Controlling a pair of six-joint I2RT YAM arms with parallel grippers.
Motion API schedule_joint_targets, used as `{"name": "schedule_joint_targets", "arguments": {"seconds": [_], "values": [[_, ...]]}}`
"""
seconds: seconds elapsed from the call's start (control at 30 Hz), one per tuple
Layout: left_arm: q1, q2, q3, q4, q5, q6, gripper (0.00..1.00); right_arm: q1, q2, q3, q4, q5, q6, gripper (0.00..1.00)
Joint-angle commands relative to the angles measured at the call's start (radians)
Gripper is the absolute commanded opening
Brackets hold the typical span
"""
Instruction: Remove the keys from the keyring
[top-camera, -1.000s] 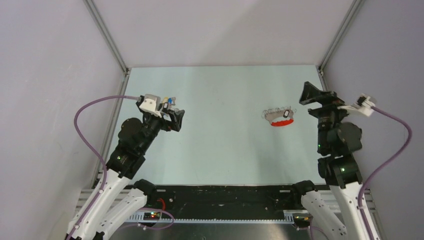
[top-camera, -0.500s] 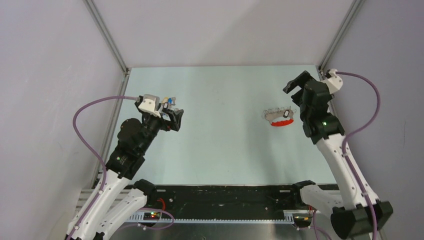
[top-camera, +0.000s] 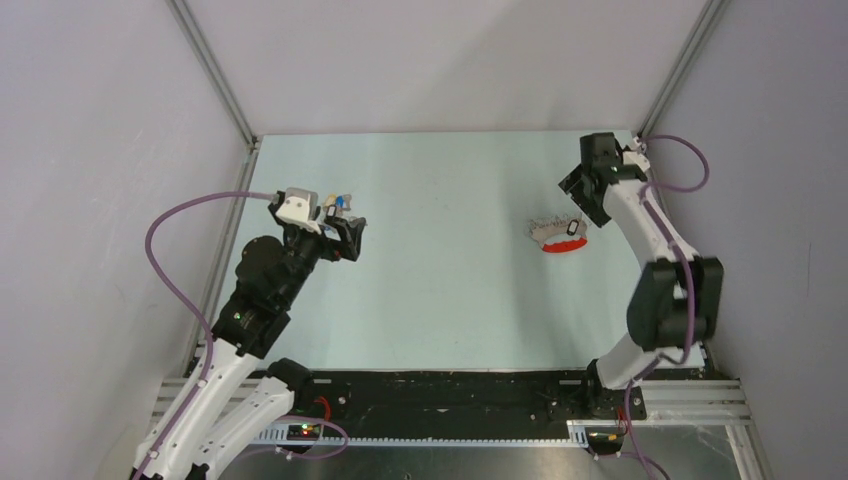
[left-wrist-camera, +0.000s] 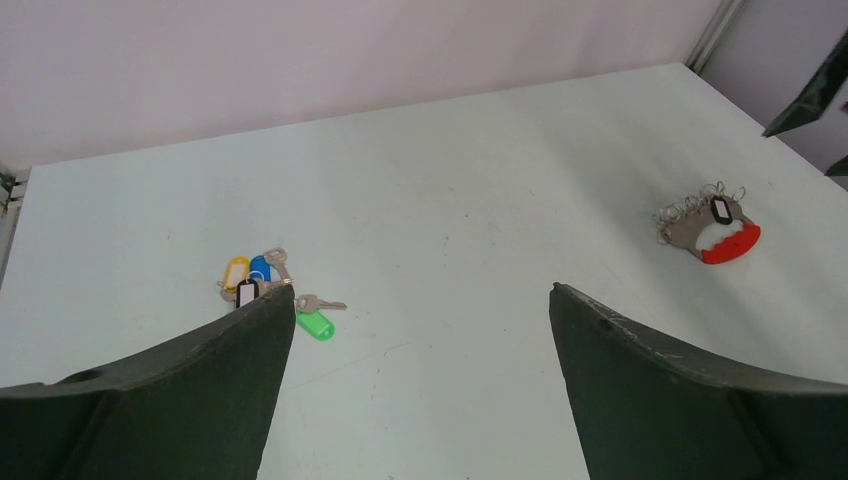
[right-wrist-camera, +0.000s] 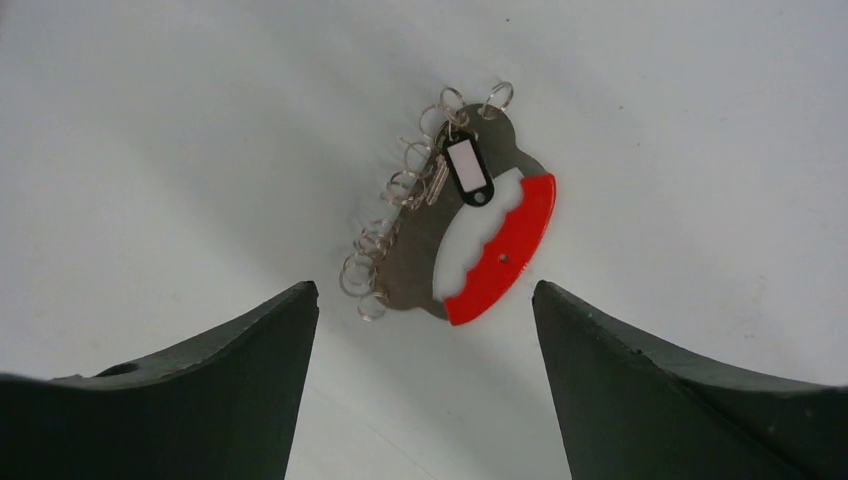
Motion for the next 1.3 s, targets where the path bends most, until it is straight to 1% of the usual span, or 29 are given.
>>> {"name": "schedule_joint_targets", "arguments": {"seconds": [0.0,0.03,0.07,0.1,0.13,0.17,0.2,0.27,0.4,0.5,0.6,0.67,0.9,1.0,1.03,1.07,1.1,1.27], "values": [[-0.001,0.002,0.044,0.007,-0.012,-0.023,1.00,-0.016,0.223,0.263,-0.237,-0.019,0.075,0.83],[0.000,0.002,0.044,0.006,-0.011,-0.027,1.00,-0.016,0.306,0.307,-0.315,-0.016,0.077,0.80],[0.000,0.000,0.045,0.004,-0.008,-0.031,1.00,-0.015,0.351,0.402,-0.353,-0.014,0.078,0.79],[0.000,0.000,0.045,0.004,-0.007,-0.032,1.00,-0.014,0.435,0.453,-0.425,-0.013,0.079,0.78],[0.000,-0.001,0.046,0.003,-0.005,-0.034,1.00,-0.011,0.478,0.544,-0.461,-0.011,0.080,0.77],[0.000,-0.001,0.046,0.002,-0.001,-0.036,1.00,-0.007,0.553,0.582,-0.517,-0.010,0.079,0.77],[0.000,-0.002,0.047,0.002,0.001,-0.038,1.00,-0.001,0.583,0.639,-0.535,-0.010,0.076,0.77],[0.000,-0.002,0.050,0.000,0.003,-0.040,0.99,0.004,0.654,0.670,-0.553,-0.024,0.075,0.76],[-0.001,-0.003,0.051,-0.002,0.004,-0.044,0.98,0.002,0.646,0.604,-0.466,-0.079,0.076,0.74],[-0.001,-0.004,0.051,-0.005,0.005,-0.045,0.98,-0.006,0.618,0.555,-0.407,-0.093,0.094,0.73],[0.000,-0.006,0.052,-0.004,0.006,-0.045,0.98,-0.014,0.590,0.473,-0.345,-0.122,0.105,0.67],[0.000,-0.005,0.053,-0.005,0.004,-0.045,0.98,-0.022,0.579,0.428,-0.294,-0.143,0.112,0.66],[0.000,-0.004,0.052,-0.007,0.003,-0.044,0.98,-0.044,0.599,0.417,-0.248,-0.128,0.117,0.65],[-0.001,-0.002,0.051,-0.008,0.001,-0.042,0.98,-0.045,0.619,0.424,-0.250,-0.139,0.103,0.42],[-0.001,-0.001,0.051,-0.008,0.001,-0.041,0.98,-0.048,0.618,0.420,-0.249,-0.148,0.100,0.18],[0.000,-0.001,0.051,-0.009,0.003,-0.041,0.98,-0.050,0.614,0.418,-0.248,-0.153,0.096,0.08],[0.000,0.000,0.052,-0.009,0.002,-0.040,0.98,-0.053,0.597,0.405,-0.246,-0.158,0.095,0.00],[-0.001,0.001,0.050,-0.008,-0.003,-0.037,0.98,-0.045,0.464,0.291,-0.158,-0.134,0.086,0.00]]}}
